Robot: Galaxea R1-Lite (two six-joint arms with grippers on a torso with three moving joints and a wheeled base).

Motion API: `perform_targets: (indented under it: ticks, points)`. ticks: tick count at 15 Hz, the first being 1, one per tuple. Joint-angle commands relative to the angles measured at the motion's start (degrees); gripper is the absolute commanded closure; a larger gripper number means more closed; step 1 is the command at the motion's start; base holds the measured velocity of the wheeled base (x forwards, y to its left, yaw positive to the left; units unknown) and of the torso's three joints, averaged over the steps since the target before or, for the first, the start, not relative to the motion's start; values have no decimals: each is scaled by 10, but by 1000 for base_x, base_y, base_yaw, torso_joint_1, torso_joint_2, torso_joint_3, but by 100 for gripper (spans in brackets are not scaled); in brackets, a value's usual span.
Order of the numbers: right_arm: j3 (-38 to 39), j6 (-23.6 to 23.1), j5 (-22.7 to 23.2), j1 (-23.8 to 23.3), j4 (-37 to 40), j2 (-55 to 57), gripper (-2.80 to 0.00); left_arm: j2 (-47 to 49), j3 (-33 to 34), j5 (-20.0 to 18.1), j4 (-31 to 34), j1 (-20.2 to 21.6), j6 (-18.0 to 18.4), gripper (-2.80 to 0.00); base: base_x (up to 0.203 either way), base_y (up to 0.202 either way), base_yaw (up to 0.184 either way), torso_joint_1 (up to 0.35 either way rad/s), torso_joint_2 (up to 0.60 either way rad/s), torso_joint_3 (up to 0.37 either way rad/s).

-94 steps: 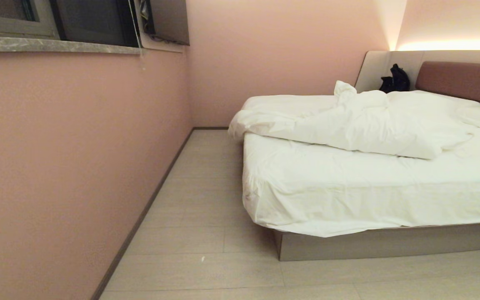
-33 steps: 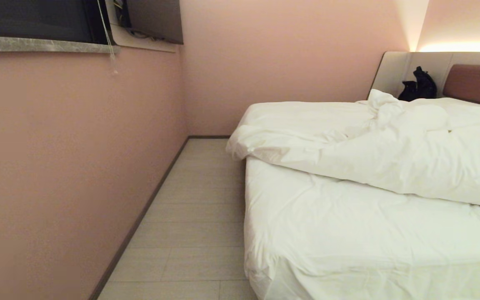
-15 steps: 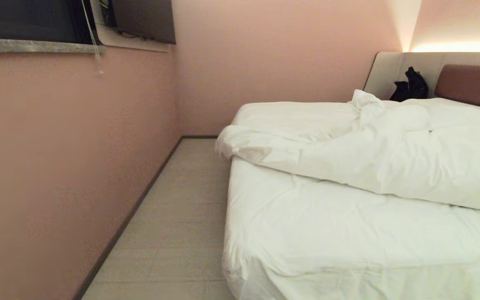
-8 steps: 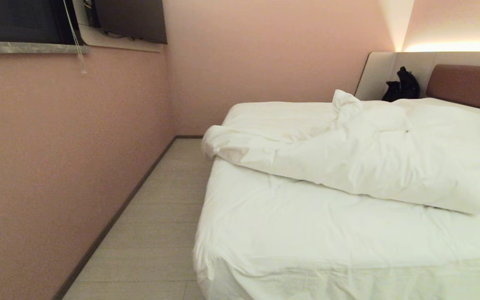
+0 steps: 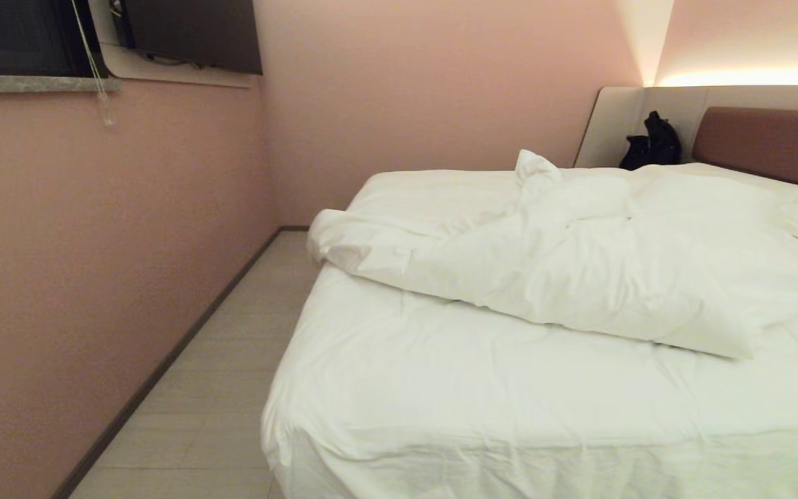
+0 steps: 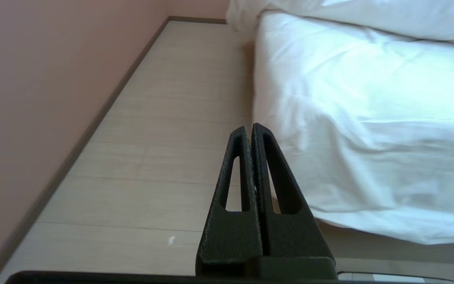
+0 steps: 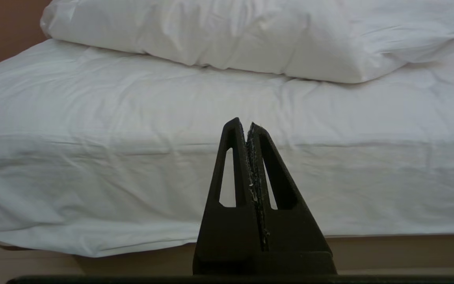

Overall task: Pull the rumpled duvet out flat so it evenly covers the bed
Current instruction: Hold the folded corner of the quilt

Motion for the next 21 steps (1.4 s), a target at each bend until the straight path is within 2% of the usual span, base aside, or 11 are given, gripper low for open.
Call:
perform_targets:
  ticks: [1,21]
  points:
    - [0,0,0,0,0,1,0,0,0,0,1,0,-1,0,0,-188,-2,4,4,1]
    - [0,0,0,0,0,1,0,0,0,0,1,0,-1,0,0,-194,0,2,3,2]
